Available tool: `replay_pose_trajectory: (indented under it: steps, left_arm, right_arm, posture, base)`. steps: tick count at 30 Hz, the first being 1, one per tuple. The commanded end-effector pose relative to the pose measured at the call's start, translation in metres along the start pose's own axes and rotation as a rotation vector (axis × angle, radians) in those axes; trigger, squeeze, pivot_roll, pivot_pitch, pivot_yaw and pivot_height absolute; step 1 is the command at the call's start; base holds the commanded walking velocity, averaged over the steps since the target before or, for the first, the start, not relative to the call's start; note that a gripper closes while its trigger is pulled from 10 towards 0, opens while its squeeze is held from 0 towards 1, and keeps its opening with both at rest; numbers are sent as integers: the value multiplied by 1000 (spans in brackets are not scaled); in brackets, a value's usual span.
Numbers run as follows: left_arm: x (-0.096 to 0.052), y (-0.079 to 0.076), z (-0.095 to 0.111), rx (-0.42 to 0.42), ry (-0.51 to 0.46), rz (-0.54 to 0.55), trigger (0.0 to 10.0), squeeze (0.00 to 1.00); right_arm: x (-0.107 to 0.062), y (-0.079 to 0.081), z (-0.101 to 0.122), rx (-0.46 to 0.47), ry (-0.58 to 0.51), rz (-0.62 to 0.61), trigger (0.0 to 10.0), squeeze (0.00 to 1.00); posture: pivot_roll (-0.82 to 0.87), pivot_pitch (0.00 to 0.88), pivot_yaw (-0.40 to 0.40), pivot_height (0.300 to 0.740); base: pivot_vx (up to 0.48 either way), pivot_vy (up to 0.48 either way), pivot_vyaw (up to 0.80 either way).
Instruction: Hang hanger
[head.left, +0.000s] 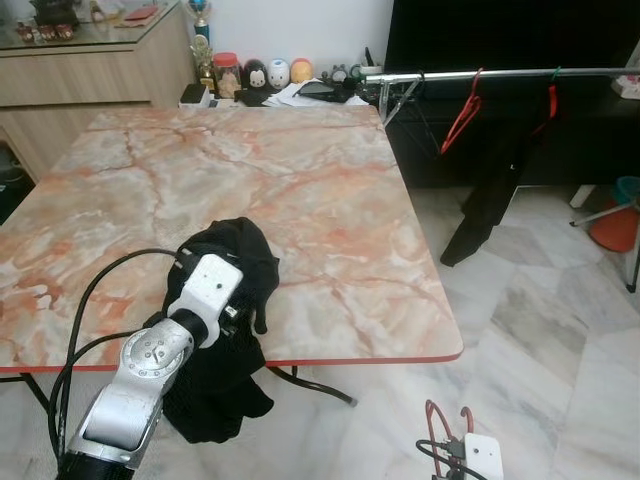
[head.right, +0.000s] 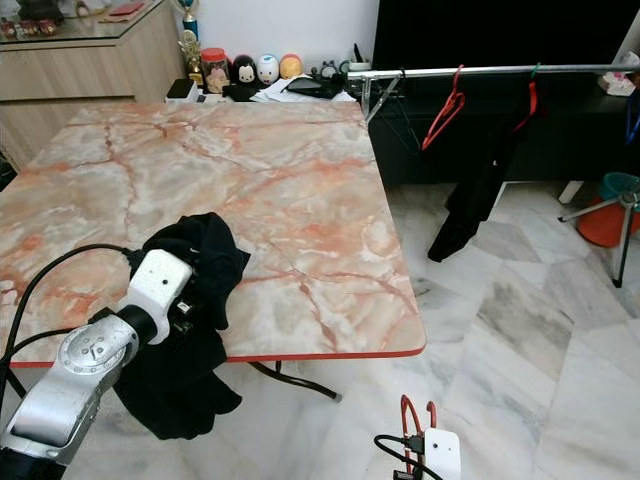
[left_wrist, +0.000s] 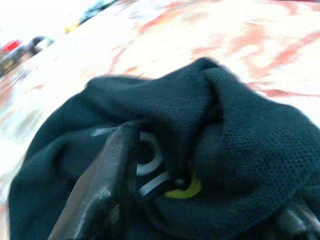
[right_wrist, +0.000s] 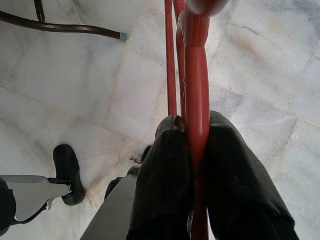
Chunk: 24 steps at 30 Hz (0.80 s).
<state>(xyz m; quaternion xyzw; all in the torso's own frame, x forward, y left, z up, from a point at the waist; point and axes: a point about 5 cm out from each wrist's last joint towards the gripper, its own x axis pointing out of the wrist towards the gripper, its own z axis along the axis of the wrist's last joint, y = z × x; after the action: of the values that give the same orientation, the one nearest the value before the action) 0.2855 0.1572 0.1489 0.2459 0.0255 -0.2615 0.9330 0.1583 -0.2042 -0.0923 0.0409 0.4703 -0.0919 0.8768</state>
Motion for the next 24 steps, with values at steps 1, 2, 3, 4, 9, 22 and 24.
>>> replay_pose_trajectory:
  steps: [1, 2, 3, 4, 9, 22, 24]
  left_arm:
    - [2, 0, 13, 87, -38, -63, 10000, 1000]
    - [2, 1, 16, 129, -36, -122, 10000, 1000]
    - [2, 1, 18, 152, -34, -153, 10000, 1000]
    - [2, 1, 18, 165, -32, -172, 10000, 1000]
    - [-1, -5, 25, 284, 3, -388, 10000, 1000]
    - [33, 6, 50, 355, -30, -346, 10000, 451]
    - [42, 15, 48, 332, 13, -227, 10000, 0]
  right_arm:
    - [0, 1, 1, 1, -1, -2, 10000, 0]
    - [0, 1, 1, 2, -1, -3, 10000, 0]
    - [0, 1, 1, 4, -1, -3, 10000, 0]
    - [0, 1, 1, 4, -2, -3, 10000, 0]
    - [0, 1, 1, 7, -2, -5, 10000, 0]
    - [0, 2, 0, 18, -2, -11, 10000, 0]
    - [0, 2, 0, 19, -1, -12, 10000, 0]
  posture:
    - [136, 0, -3, 740]
    - [134, 0, -3, 740]
    - [134, 0, -3, 740]
    - [134, 0, -3, 740]
    - [138, 0, -7, 740]
    - [127, 0, 5, 740]
    - [127, 0, 7, 740]
  base:
    - [0, 0, 0]
    - [0, 0, 0]
    - [0, 0, 0]
    - [0, 0, 0]
    - [0, 0, 0]
    - [0, 0, 0]
    - [0, 0, 0]
